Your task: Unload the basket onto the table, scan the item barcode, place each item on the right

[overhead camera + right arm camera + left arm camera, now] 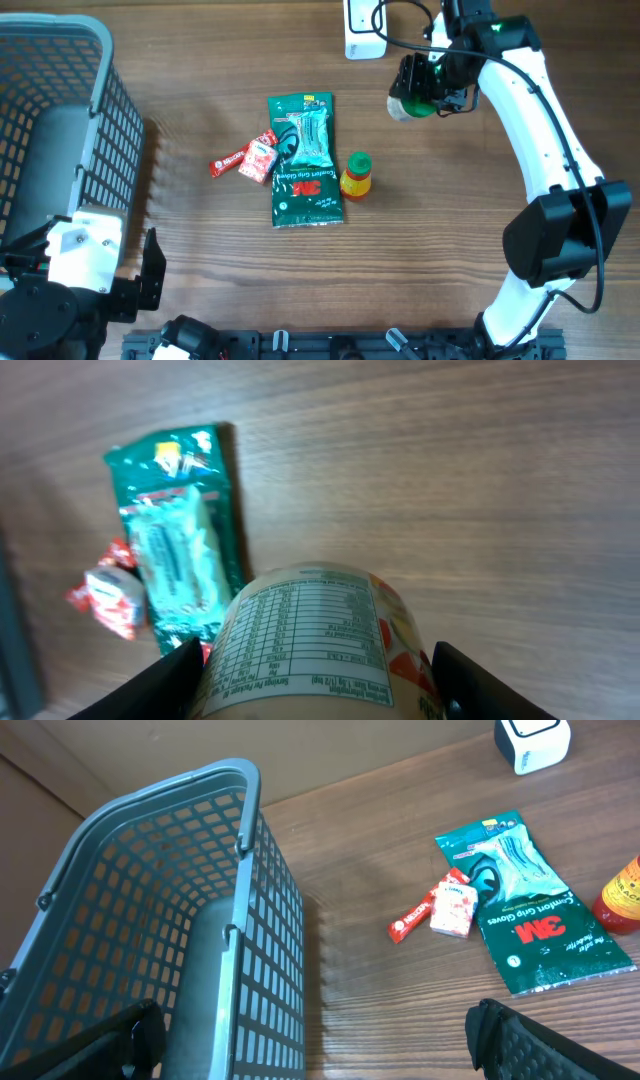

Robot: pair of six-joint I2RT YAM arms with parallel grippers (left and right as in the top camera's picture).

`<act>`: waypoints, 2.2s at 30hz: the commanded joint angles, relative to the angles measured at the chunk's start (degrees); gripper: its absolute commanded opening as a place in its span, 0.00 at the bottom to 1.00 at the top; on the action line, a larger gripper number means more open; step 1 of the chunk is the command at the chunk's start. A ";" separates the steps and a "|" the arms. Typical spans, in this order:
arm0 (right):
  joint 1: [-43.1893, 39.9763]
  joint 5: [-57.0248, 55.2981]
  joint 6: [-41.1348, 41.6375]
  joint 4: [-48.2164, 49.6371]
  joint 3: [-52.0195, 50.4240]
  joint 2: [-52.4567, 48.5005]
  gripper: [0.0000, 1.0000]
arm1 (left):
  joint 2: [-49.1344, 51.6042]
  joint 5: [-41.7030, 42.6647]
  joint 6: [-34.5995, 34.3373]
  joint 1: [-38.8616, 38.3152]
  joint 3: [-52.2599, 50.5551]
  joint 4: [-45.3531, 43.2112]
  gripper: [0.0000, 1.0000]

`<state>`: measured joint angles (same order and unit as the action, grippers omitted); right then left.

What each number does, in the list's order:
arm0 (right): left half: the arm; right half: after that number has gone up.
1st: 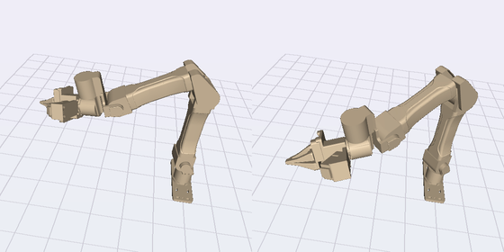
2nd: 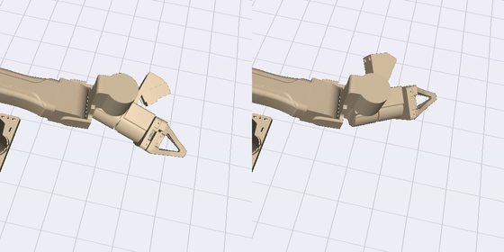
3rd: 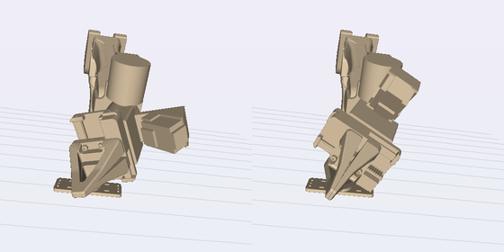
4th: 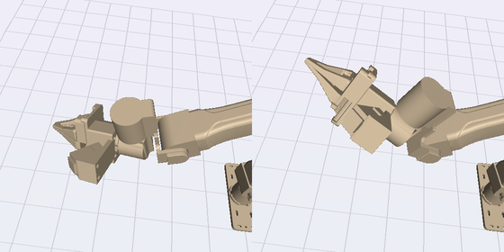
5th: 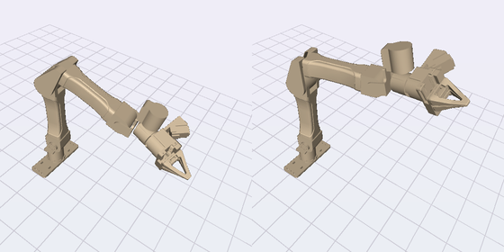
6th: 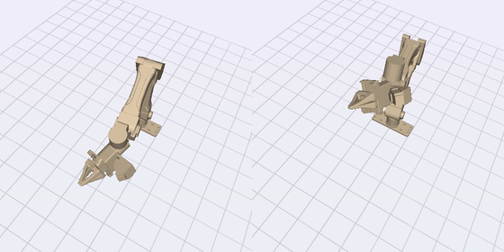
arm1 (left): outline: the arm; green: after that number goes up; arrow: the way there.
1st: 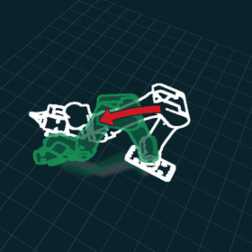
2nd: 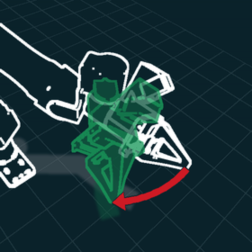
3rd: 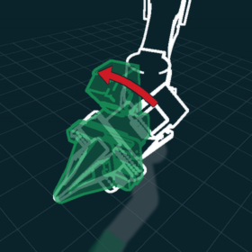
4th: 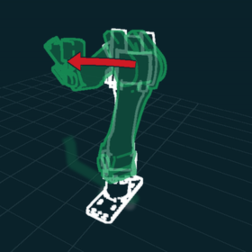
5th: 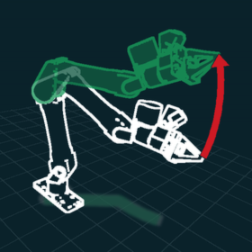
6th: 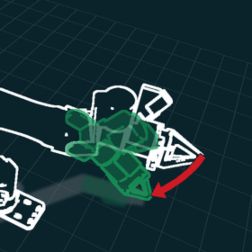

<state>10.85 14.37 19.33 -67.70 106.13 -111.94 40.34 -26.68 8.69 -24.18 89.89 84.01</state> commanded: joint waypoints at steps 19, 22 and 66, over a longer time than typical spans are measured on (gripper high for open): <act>4.96 -25.18 9.42 -11.85 -2.97 15.96 0.35 | 0.26 0.50 -0.52 0.46 0.11 -0.13 1.00; 8.20 -31.82 9.73 -4.35 -7.39 15.89 0.36 | 0.26 0.50 -0.52 0.46 0.11 -0.13 1.00; 6.36 -26.93 -14.05 79.84 -26.99 -4.26 0.45 | 0.26 0.52 -0.52 0.46 0.11 -0.15 1.00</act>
<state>17.04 -13.50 7.25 9.50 78.76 -113.71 40.34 -26.65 8.69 -24.18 89.89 84.01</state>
